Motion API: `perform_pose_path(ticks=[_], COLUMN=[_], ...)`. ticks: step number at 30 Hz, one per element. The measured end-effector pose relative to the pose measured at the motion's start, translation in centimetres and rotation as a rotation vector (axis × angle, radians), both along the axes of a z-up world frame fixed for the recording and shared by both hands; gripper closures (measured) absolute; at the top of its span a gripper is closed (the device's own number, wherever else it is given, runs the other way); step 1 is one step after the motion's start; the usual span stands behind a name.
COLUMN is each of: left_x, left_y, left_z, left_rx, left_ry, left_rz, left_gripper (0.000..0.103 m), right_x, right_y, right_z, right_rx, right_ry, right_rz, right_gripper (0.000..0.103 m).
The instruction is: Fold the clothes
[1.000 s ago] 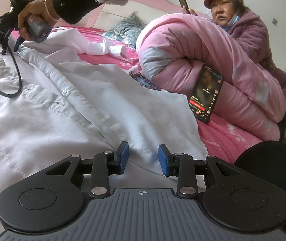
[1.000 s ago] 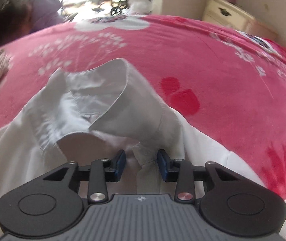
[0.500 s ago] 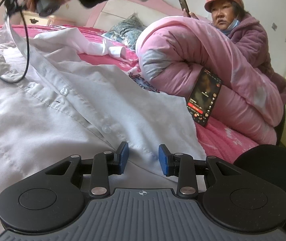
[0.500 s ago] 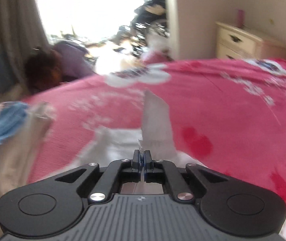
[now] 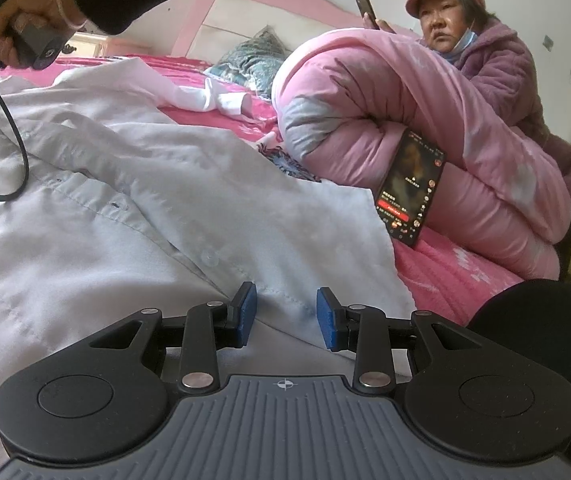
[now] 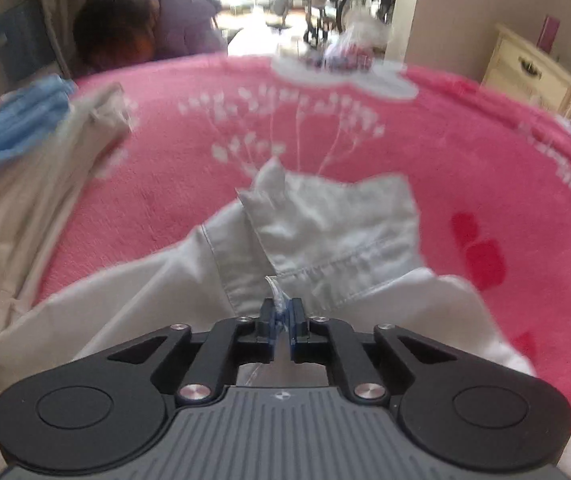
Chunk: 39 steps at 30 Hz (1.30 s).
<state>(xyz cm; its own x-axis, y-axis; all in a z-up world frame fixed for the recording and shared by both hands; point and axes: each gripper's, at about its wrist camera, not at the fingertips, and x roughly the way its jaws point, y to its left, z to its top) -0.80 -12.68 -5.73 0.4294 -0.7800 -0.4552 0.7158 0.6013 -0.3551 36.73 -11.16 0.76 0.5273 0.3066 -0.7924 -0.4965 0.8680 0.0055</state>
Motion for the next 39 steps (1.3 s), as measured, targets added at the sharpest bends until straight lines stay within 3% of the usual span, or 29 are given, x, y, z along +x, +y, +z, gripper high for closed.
perform_pose_path(ticks=[8,15,17,20,24,26,31,33,36,39], left_x=[-1.2,-2.8,-3.2,-3.5,-2.8,-1.7,1.1,1.8,2.6,3.9], left_y=[0.1,0.3,0.5,1.4,3.2,4.0,4.7,4.5,4.0,3.4], left_z=[1.6,4.0,4.4,5.1,6.5,7.4,8.1,7.7,7.0,6.0], left_rx=[0.044,0.042,0.056,0.069,0.081,0.112,0.290,0.328,0.346,0.325], left_ry=[-0.060,-0.049,-0.034,0.011,0.073,0.095,0.053,0.030,-0.008,0.013], left_rz=[-0.002,0.005,-0.002,0.004,0.044,0.076,0.168,0.183,0.202,0.207], left_gripper=[0.070,0.070,0.070,0.070,0.070,0.070,0.070,0.070,0.070,0.070], right_x=[-7.5,-21.7,-25.7,-31.6,-36.8,-38.1,-39.2,-38.9,-38.0,-38.0], right_y=[-12.2,-22.4,-24.6,-27.6,-29.7,-29.1,-22.3,-19.6,-16.5,-14.2], right_z=[12.8,21.6,23.0,24.1,22.1,19.8,11.6,8.9,5.4,2.8], right_rx=[0.317,0.379,0.390,0.374,0.392,0.335,0.041,-0.021,-0.076,-0.153], right_ry=[-0.168,-0.369,-0.424,-0.463,-0.352,-0.286,-0.139,-0.111,-0.055,-0.033], right_rz=[-0.142,-0.188,-0.208,-0.254,-0.324,-0.324,-0.160,-0.081,0.007,0.079], right_gripper=[0.090,0.088,0.088,0.080,0.079,0.079,0.084,0.085,0.085,0.085])
